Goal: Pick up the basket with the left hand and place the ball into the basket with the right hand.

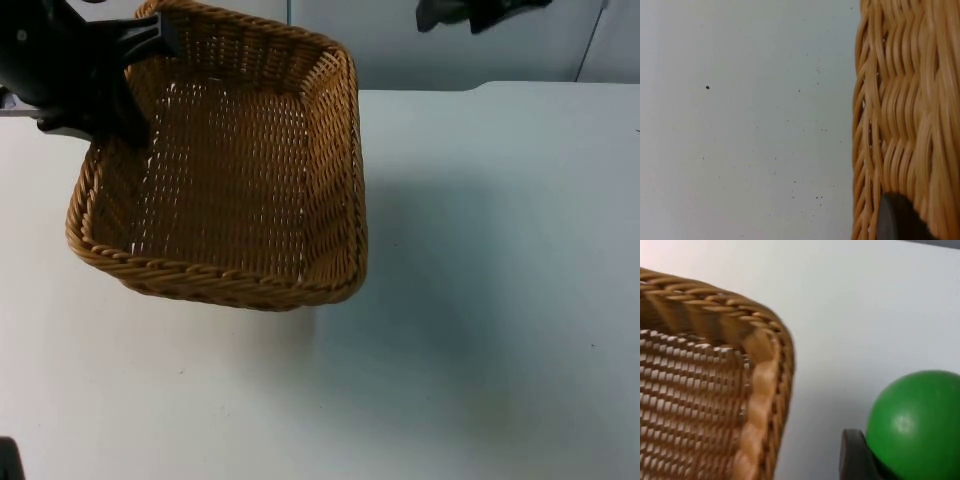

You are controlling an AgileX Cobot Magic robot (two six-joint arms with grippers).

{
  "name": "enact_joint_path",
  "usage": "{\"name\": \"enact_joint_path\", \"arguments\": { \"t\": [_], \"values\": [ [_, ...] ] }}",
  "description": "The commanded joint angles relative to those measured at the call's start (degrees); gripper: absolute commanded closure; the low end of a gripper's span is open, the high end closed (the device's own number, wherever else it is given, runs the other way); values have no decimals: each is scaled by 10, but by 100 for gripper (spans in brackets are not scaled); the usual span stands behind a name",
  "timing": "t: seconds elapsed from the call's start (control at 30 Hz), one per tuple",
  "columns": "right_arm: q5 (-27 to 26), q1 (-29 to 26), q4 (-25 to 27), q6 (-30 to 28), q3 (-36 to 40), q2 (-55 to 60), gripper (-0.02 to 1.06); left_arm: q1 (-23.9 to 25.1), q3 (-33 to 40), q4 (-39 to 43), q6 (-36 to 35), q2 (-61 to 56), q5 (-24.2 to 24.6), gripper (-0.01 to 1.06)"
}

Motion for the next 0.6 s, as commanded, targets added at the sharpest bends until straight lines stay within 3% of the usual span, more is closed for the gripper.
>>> {"name": "enact_joint_path", "arguments": {
  "t": [0.0,0.1,0.13,0.2,0.27,0.3,0.33,0.4,0.57],
  "values": [
    [23,8,69,-58,-6,-5,105,1,1,-9,-1,-6,-10,105],
    [51,27,188,-184,-6,-5,105,1,1,-9,-1,-6,-15,105],
    [51,27,188,-184,-6,-5,105,1,1,-9,-1,-6,-15,105],
    [60,41,230,-255,-6,-3,105,1,1,-9,-1,-6,-19,105],
    [65,53,245,-311,-6,-3,105,1,1,-9,-1,-6,-19,105],
    [65,53,245,-311,-6,-3,105,1,1,-9,-1,-6,-19,105],
    [72,62,250,-361,-6,-3,105,1,1,-9,-1,-6,-19,105],
    [78,72,254,-406,-6,-3,105,1,1,-9,-1,-6,-19,105],
    [70,87,254,-434,-6,-3,105,1,1,-9,-1,-6,-21,105]
  ]
}}
